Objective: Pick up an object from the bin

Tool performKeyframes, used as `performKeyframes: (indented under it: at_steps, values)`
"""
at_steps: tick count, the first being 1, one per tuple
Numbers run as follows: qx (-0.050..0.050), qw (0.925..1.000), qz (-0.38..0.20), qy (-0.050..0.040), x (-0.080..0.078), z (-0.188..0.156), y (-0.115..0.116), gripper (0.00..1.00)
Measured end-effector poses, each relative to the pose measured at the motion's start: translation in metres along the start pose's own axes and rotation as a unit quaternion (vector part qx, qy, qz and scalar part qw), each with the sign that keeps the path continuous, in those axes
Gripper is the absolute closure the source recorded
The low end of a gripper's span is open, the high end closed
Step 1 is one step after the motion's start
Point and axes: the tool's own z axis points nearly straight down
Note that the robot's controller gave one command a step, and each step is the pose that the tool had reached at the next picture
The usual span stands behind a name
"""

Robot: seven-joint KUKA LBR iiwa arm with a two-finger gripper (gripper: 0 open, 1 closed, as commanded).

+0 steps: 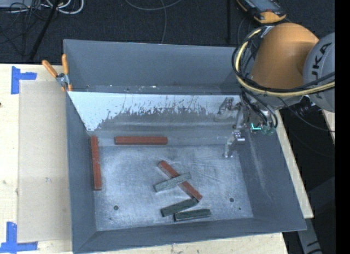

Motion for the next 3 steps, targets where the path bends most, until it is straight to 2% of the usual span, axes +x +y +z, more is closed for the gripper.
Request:
performKeyframes:
  at_steps: [1, 2, 3]
  values:
    - [0.000, 1.0000, 0.000, -0.0009, 0.000, -0.002, 0.000, 0.00]
    - [0.000, 0.9977, -0.068, -0.0069, -0.006, 0.015, -0.012, 0.00]
    - [0.001, 0.9956, -0.094, -0.0034, 0.033, 0.036, 0.038, 0.00]
